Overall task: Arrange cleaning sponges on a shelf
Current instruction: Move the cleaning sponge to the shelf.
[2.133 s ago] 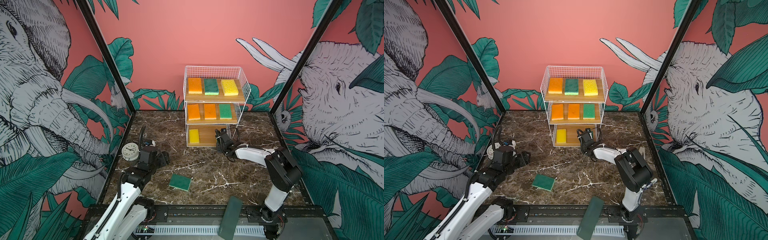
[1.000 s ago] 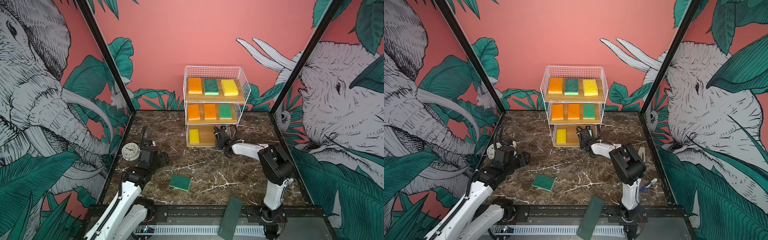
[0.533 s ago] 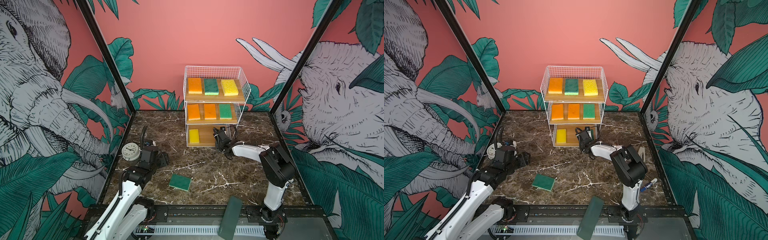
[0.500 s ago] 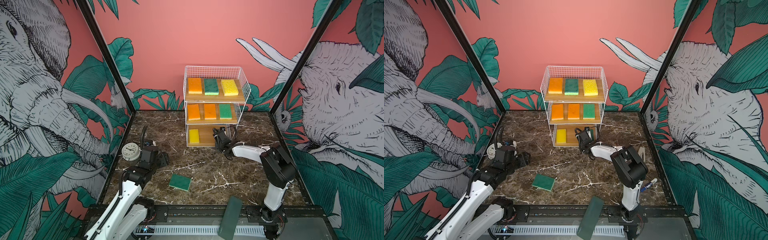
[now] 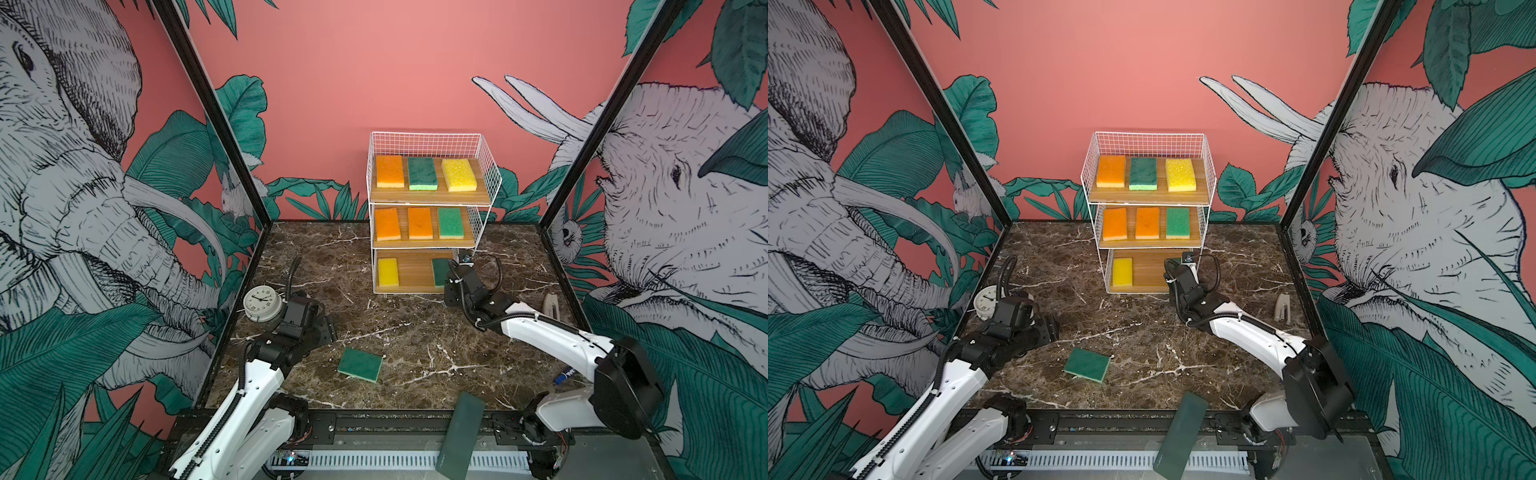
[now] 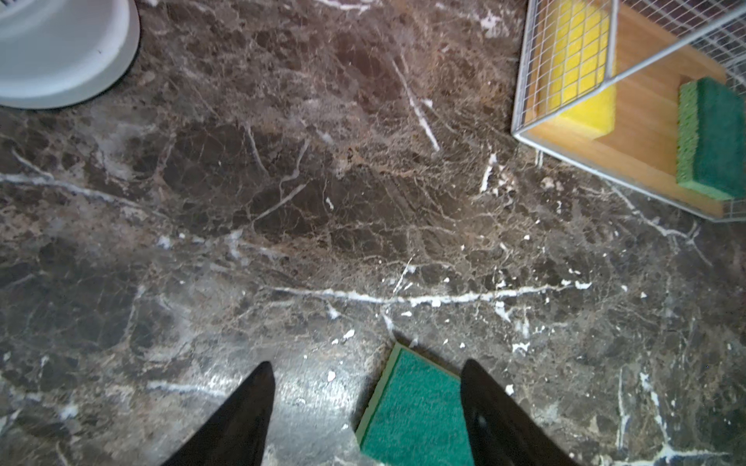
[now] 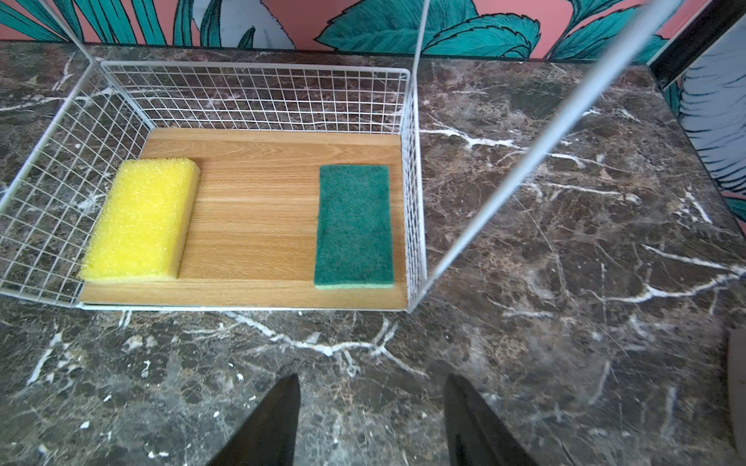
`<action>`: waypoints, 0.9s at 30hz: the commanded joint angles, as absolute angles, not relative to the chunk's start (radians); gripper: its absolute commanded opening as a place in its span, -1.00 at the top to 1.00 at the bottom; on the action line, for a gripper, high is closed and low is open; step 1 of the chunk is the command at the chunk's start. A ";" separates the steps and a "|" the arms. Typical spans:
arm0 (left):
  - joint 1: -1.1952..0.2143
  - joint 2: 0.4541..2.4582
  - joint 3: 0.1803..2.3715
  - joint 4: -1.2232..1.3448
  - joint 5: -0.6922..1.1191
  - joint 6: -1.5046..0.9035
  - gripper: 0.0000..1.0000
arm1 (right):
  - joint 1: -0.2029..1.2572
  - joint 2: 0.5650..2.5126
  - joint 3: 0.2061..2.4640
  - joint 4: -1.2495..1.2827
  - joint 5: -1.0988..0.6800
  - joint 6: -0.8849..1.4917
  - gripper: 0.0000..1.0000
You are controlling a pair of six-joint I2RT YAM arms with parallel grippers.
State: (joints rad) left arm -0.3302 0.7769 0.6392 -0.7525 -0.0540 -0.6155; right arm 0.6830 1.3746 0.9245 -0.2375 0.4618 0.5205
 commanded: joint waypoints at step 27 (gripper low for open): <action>-0.603 0.830 0.448 -0.696 0.145 -0.993 -0.33 | 0.681 1.126 0.703 -0.409 0.131 0.566 -0.87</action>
State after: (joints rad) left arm -0.5949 0.8581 0.4820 -0.6987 0.1299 -0.9234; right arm 0.6807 1.1358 0.7094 -0.4507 0.1844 0.5732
